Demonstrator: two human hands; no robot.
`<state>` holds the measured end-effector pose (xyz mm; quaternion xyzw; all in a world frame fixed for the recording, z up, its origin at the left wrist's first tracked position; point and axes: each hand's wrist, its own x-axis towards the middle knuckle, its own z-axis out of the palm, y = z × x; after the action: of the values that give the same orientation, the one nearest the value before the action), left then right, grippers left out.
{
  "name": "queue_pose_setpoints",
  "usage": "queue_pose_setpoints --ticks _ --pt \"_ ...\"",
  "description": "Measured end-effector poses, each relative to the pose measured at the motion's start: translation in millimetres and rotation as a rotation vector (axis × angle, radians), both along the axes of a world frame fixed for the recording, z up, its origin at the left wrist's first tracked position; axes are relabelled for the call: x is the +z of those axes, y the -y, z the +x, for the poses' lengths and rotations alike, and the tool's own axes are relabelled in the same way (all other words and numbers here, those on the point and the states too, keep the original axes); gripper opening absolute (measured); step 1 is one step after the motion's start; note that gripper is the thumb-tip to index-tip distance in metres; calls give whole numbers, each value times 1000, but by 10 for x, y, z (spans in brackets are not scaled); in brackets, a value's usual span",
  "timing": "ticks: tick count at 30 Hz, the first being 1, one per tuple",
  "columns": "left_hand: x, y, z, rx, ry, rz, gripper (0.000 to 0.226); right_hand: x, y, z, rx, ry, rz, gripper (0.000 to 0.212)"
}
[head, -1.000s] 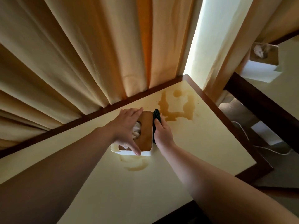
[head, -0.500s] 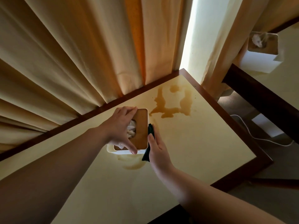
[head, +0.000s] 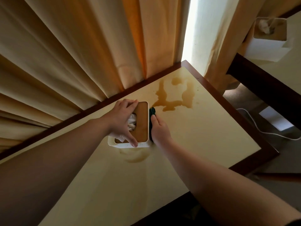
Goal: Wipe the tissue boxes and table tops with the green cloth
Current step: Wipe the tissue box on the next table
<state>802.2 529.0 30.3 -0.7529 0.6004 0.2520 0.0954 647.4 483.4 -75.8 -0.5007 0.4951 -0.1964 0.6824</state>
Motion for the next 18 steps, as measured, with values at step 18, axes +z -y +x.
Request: queue_pose_setpoints --ticks 18 --pt "-18 3 6 23 -15 7 176 206 208 130 -39 29 7 45"
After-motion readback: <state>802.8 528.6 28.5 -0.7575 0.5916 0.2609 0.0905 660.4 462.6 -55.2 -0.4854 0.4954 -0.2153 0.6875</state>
